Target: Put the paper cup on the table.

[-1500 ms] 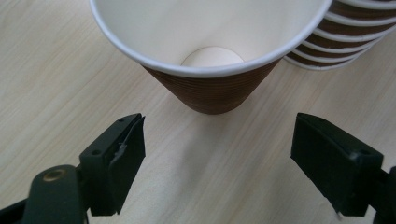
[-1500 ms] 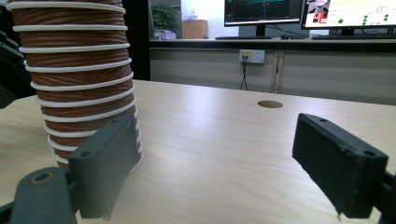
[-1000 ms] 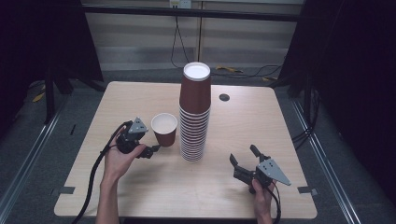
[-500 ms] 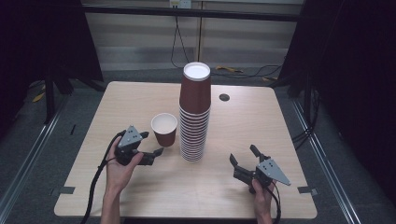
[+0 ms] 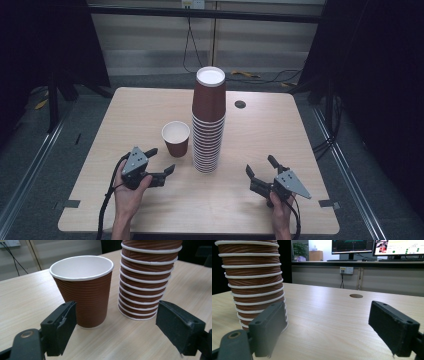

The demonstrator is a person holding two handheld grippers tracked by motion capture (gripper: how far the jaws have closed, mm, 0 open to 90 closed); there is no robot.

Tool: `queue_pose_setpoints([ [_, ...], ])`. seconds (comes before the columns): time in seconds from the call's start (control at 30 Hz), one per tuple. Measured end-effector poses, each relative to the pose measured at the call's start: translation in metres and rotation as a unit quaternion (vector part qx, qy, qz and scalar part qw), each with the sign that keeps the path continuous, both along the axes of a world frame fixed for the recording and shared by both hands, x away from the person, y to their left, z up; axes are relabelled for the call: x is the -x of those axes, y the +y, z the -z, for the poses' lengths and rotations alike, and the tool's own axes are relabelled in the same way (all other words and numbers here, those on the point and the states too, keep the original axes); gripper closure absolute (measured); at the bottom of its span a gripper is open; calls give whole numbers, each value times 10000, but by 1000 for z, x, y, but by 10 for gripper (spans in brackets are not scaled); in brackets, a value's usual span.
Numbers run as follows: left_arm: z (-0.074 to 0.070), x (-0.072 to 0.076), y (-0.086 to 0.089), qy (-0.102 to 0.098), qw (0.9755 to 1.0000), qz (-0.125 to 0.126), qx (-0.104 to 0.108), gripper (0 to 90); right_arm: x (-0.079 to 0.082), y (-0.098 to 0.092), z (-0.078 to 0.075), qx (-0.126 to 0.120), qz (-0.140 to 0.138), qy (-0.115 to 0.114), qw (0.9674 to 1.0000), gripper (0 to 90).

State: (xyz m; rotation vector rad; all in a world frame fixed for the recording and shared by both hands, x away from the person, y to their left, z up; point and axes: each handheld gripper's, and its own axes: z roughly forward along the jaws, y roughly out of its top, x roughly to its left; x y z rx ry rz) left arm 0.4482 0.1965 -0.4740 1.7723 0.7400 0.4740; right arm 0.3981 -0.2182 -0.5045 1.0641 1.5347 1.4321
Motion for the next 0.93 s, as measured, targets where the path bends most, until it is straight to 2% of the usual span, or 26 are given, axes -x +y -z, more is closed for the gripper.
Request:
queue_pose_setpoints([
  [0.03,1,2,0,-31,10000,-13,92,168,0,0,0,-2,-4,0,10000,136],
  [0.1,4,6,2,-60,9998,-132,114,168,0,0,0,1,1,-2,10000,136],
  [0.3,10,17,5,-180,9994,-259,151,160,0,0,0,5,-1,-6,10000,136],
  [0.4,15,22,3,-274,9990,-360,-11,160,0,0,0,12,9,-9,10000,135],
  [0.63,23,24,4,-232,9990,-367,142,160,0,0,0,9,13,-7,10000,135],
  [0.8,30,25,3,-319,9985,-439,57,160,0,0,0,5,14,-6,10000,135],
  [0.93,36,27,3,-249,9981,-533,163,160,0,0,0,9,12,-7,10000,135],
])
